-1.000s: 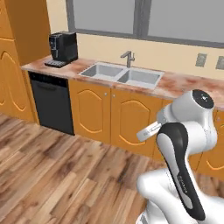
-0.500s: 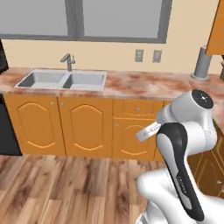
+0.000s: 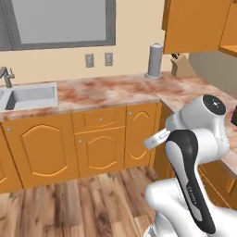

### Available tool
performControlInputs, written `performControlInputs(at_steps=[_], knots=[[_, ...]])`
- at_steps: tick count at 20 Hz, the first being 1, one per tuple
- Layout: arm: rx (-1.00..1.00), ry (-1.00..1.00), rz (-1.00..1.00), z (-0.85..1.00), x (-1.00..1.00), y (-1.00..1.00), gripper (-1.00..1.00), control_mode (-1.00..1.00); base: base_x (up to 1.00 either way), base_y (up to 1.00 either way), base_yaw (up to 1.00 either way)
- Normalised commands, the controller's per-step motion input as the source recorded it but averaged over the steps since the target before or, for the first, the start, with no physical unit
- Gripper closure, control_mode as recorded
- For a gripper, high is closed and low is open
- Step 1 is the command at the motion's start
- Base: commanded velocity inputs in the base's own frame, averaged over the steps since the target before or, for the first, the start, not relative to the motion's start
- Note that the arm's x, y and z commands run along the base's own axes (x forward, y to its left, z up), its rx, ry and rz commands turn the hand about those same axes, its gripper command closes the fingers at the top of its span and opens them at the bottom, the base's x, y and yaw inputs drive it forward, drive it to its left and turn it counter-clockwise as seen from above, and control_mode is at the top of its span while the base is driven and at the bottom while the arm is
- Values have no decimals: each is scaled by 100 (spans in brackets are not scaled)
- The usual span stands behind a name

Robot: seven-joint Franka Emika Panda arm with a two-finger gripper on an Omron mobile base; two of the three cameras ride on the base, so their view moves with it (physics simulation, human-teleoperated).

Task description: Move the bowls from the cabinet to the plates on the dining table.

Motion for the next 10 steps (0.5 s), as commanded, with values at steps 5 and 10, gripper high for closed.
performControlInputs(at_steps=[5, 10], knots=[[0, 0, 0, 0, 0, 0, -100, 100, 29, 4, -43], [0, 0, 0, 0, 0, 0, -100, 100, 47, 34, -27]])
